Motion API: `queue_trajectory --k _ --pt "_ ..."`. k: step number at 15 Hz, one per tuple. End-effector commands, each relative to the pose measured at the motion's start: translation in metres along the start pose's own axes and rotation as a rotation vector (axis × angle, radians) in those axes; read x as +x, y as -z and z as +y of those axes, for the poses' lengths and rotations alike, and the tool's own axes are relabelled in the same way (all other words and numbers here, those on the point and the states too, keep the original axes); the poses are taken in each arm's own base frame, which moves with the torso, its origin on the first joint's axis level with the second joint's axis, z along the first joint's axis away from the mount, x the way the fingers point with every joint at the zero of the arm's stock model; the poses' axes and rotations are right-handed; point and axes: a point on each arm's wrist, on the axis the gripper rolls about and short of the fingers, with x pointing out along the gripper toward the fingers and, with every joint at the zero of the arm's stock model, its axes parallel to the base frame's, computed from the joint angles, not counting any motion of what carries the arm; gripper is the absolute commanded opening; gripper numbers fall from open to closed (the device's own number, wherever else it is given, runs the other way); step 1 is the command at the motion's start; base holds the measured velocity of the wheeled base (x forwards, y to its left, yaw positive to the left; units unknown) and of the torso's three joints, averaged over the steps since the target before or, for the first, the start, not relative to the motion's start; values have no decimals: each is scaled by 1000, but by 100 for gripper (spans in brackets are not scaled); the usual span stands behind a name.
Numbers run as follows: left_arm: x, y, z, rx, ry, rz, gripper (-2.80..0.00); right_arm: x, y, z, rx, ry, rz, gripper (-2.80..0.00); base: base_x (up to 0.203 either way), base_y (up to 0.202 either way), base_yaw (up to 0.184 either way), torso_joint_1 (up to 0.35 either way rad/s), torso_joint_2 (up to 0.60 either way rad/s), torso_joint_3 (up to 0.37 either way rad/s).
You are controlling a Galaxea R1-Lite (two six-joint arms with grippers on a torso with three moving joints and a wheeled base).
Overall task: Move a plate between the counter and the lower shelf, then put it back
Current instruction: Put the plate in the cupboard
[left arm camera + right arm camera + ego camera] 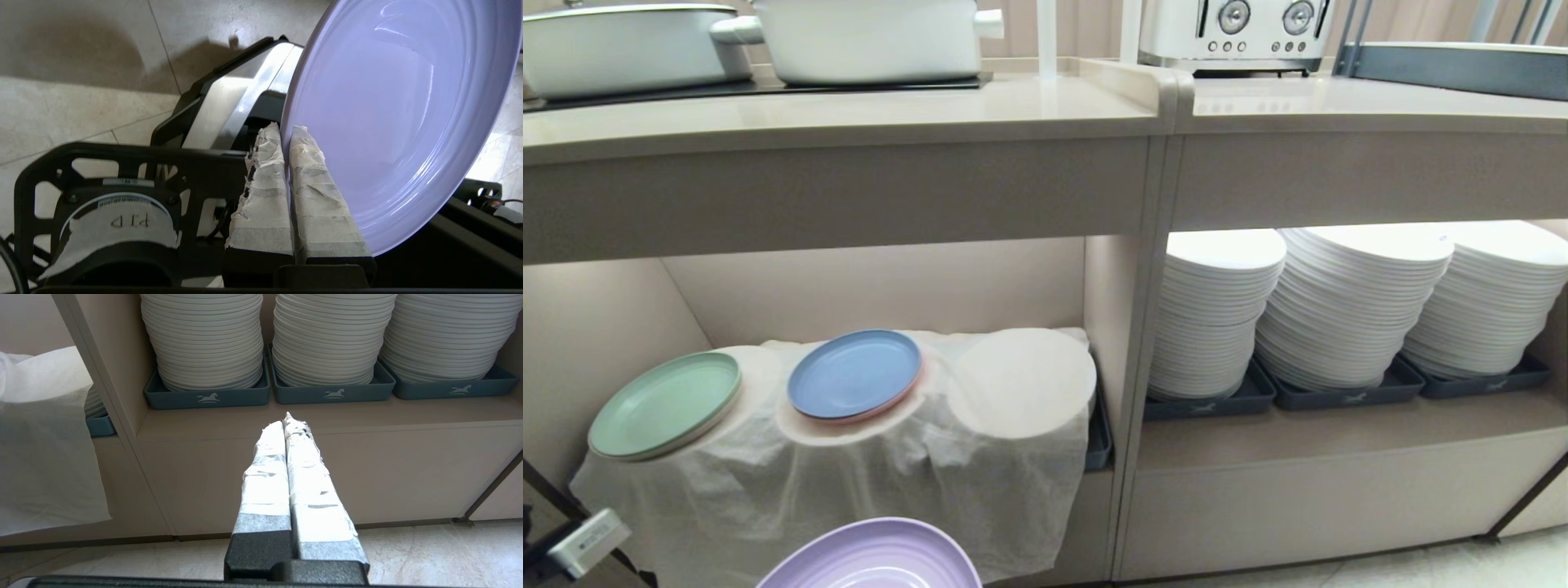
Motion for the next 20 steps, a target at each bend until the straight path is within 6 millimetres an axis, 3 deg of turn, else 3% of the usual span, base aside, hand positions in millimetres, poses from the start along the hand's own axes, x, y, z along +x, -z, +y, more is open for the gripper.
queue_trajectory --k 1,10,16,20 --pt "4 -6 -2 -5 -1 6 -280 0 0 0 0 1 0 -280 0 0 0 0 0 0" --pt "39 -40 -14 5 -5 46 -280 0 0 0 0 -1 0 -280 0 0 0 0 0 0" --pt "67 -73 -56 -43 31 88 -280 0 0 0 0 0 0 -280 0 0 0 0 0 0" --pt "86 -95 -73 -94 22 110 -280 0 0 0 0 1 0 -280 0 0 0 0 0 0"
